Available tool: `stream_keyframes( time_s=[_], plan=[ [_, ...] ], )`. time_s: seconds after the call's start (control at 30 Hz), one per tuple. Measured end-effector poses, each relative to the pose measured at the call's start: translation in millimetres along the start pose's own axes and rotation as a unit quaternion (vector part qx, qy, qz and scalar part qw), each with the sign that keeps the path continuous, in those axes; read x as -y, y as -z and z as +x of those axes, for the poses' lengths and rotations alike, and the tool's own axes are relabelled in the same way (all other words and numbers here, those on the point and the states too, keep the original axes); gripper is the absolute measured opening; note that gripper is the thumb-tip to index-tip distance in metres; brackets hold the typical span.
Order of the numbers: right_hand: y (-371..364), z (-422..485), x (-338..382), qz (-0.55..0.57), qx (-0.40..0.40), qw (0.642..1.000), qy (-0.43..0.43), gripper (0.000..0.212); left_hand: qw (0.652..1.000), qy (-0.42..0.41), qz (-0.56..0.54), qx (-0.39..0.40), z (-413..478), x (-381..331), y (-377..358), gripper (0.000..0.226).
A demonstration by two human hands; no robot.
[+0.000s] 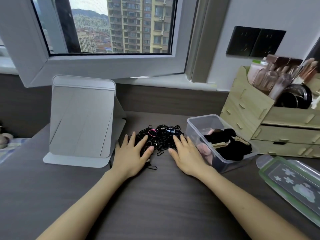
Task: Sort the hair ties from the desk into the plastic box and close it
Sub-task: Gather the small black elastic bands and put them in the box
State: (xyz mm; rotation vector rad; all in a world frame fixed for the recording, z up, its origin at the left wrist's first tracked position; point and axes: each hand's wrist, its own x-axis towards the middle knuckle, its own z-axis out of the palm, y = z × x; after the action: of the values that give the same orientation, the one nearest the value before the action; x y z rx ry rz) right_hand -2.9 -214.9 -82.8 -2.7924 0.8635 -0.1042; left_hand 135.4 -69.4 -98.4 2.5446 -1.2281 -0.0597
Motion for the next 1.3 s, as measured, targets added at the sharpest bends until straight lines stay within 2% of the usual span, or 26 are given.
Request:
stream_keyframes(
  time_s=[0.13, 0.27, 0.37, 0.43, 0.5, 0.57, 0.67, 0.77, 0.9, 1.07, 1.17, 1.23, 1.3],
  plan=[
    [-5.2, -11.7, 4.2, 0.066, -0.031, 0.997, 0.025, 0.054, 0.996, -0.051, -0.069, 0.005, -11.3, -3.6, 1.5, 0.054],
    [-1.6, -41.8, 9.9, 0.109, -0.026, 0.987, 0.113, 0.046, 0.979, -0.107, -0.171, 0.02, -31.0, -7.6, 11.8, 0.05],
    [12.7, -48.9, 12.4, 0.089, -0.123, 0.979, 0.136, 0.031, 0.971, -0.128, -0.2, 0.004, -41.0, -5.0, 25.0, 0.048],
    [24.1, -36.3, 14.4, 0.07, -0.211, 0.968, 0.118, 0.021, 0.978, -0.119, -0.17, -0.036, -45.5, -0.1, 32.5, 0.047],
    [30.5, -10.3, 15.9, 0.092, -0.235, 0.963, 0.095, 0.022, 0.985, -0.08, -0.123, -0.091, -52.1, 4.9, 35.5, 0.043],
    [29.2, 27.6, 16.1, 0.113, -0.182, 0.974, 0.068, 0.037, 0.988, -0.025, -0.104, -0.113, -60.9, 7.3, 34.9, 0.039],
    [20.3, 83.3, 17.0, 0.091, -0.04, 0.995, -0.005, 0.062, 0.994, 0.01, -0.091, -0.065, -71.2, 9.1, 27.3, 0.043],
    [7.3, 111.6, 20.5, 0.091, 0.033, 0.995, -0.024, 0.067, 0.991, 0.023, -0.129, -0.022, -71.9, 8.2, 22.0, 0.046],
    [-2.5, 92.8, 34.2, 0.085, 0.008, 0.993, 0.082, 0.052, 0.985, 0.019, -0.171, 0.008, -67.6, 6.4, 16.7, 0.046],
    [-0.8, 29.3, 41.5, 0.135, 0.0, 0.973, 0.187, 0.038, 0.97, 0.004, -0.23, -0.076, -61.7, 12.1, 16.3, 0.037],
    [8.4, -6.3, 40.8, 0.149, 0.038, 0.957, 0.247, 0.037, 0.964, -0.009, -0.244, -0.107, -59.0, 14.7, 15.2, 0.032],
    [17.1, -22.2, 37.1, 0.151, 0.065, 0.951, 0.261, 0.039, 0.959, -0.013, -0.253, -0.13, -54.7, 14.5, 16.6, 0.03],
    [27.0, -27.3, 31.5, 0.147, 0.041, 0.958, 0.244, 0.044, 0.956, -0.015, -0.254, -0.147, -46.6, 12.3, 19.8, 0.029]
  ],
)
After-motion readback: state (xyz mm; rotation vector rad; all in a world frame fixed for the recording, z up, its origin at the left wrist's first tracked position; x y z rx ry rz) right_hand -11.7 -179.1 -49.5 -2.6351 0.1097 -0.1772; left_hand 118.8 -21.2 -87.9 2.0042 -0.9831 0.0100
